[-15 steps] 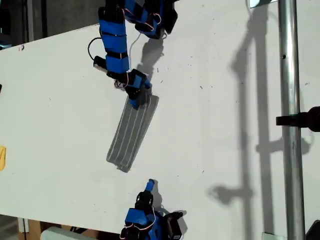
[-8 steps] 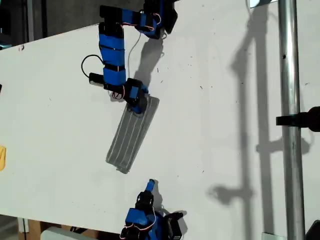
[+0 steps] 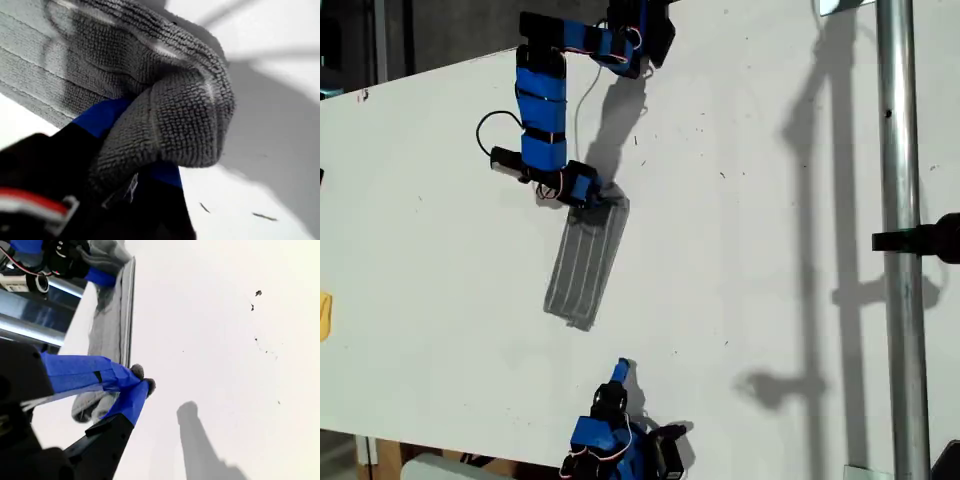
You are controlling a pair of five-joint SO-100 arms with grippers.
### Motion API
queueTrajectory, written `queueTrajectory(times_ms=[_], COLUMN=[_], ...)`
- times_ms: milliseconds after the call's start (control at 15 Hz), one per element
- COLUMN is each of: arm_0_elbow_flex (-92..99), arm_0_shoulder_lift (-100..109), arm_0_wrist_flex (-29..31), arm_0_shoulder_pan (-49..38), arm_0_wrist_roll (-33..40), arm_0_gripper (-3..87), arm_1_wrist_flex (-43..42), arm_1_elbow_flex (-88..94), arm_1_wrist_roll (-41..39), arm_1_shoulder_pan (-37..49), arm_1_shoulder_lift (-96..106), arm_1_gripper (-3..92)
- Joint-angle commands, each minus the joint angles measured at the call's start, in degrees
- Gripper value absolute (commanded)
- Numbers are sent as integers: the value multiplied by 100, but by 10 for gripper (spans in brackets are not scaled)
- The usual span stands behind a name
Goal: Grasp corners of a towel and fold twice.
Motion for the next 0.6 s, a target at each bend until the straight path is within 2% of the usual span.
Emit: queueTrajectory(times_ms=[0,133,200,267,333,400,533], arm_0_elbow_flex=[62,62,62,62,62,62,70], arm_0_shoulder_lift=[26,26,26,26,26,26,26], arm_0_wrist_flex=[18,18,18,18,18,18,44], arm_0_shoulder_pan=[70,88,88,62,62,88,141], arm_0_wrist_roll=[35,26,9,9,9,0,-88], arm_0_gripper=[-21,-22,-23,-23,-23,-23,-23], arm_1_wrist_flex=[1424,4201,4386,3973,3111,2391,1362], arm_1_elbow_flex=[571,510,475,352,369,369,105], arm_1_wrist_roll=[404,1758,1890,1424,659,264,-70], arm_1_shoulder_pan=[-721,-1846,-1969,-1600,-1143,-870,-694], arm_1_shoulder_lift=[1986,3823,4395,4271,3735,3111,2101], arm_1_gripper=[-2,-2,-2,-2,-2,-2,-2])
